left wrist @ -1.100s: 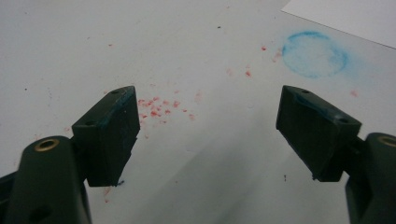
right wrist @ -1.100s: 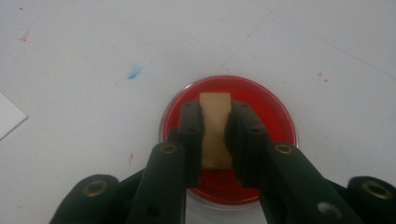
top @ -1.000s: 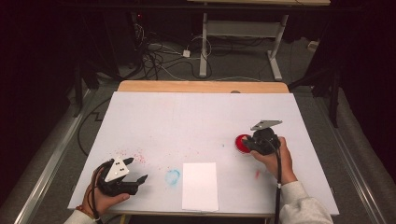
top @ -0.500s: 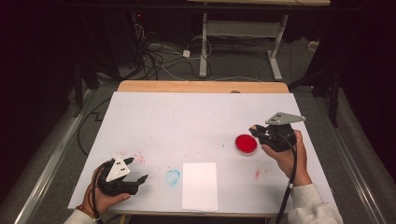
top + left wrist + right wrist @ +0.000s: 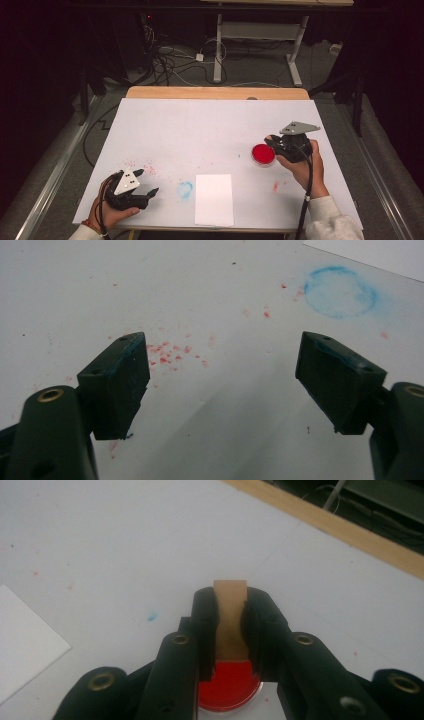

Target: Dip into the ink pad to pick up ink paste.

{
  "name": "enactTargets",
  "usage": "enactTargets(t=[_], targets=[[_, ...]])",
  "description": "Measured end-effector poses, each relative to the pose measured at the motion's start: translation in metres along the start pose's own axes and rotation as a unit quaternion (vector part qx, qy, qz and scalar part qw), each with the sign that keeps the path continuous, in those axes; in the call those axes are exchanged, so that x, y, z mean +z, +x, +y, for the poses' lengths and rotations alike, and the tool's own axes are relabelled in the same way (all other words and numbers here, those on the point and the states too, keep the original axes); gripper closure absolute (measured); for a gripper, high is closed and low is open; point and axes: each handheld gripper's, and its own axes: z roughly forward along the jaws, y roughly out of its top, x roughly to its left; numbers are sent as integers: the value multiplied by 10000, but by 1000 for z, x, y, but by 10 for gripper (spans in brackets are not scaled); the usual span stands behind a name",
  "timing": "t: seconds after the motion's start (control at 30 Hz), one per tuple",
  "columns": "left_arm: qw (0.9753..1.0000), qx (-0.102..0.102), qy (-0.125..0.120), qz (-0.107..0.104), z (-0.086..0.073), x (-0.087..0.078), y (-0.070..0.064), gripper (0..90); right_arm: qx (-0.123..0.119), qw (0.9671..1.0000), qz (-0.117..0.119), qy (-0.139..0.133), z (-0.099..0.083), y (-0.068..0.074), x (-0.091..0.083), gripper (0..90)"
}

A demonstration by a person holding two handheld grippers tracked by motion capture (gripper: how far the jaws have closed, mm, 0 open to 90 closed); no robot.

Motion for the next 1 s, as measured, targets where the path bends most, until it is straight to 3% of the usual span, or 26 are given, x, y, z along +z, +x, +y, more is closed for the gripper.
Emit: enactTargets(t=[0.07, 0.2, 0.43, 0.67, 1.0], targets=[[10000, -2, 3, -2, 0, 0, 0, 209, 81, 9998, 50, 147, -5, 0, 11, 762], [10000, -3, 6, -5, 0, 1, 0, 209, 17, 9989, 67, 457, -13, 2, 30, 762], [10000, 3, 27, -22, 0, 1, 0, 209, 19, 9948, 107, 1017, -25, 2, 55, 763], [10000, -15, 44, -26, 0, 2, -1, 209, 148, 9946, 162, 1014, -26, 1, 56, 763], [10000, -21, 49, -10, 0, 1, -1, 209, 118, 9953, 138, 955, -28, 1, 56, 764]])
